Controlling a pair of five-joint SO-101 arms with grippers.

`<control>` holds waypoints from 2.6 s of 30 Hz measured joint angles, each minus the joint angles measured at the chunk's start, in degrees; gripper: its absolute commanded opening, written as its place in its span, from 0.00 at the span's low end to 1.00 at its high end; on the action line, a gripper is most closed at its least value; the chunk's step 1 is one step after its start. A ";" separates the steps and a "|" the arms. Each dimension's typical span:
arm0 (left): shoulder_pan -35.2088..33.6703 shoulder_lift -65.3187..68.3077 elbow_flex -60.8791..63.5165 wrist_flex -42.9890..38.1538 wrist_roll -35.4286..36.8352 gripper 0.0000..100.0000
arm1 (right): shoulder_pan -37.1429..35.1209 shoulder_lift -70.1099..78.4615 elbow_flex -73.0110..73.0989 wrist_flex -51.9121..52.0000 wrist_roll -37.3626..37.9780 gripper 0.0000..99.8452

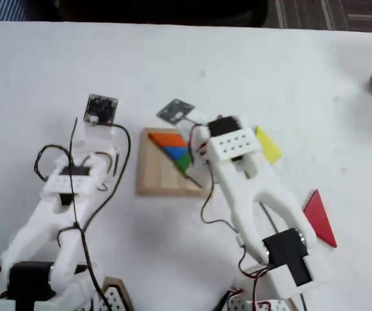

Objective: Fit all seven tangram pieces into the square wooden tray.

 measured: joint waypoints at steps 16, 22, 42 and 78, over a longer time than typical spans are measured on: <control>0.00 0.00 0.00 0.00 0.00 0.02 | -2.11 11.96 -1.49 -6.77 3.87 0.27; 0.00 0.00 0.00 0.00 0.00 0.02 | -2.02 12.04 -7.82 -0.09 3.87 0.28; 0.00 0.00 0.00 0.00 0.00 0.02 | 20.04 5.19 -1.58 2.20 -6.86 0.02; 51.08 8.26 -8.53 5.98 0.00 0.02 | 38.68 -18.11 34.64 -17.23 -5.89 0.02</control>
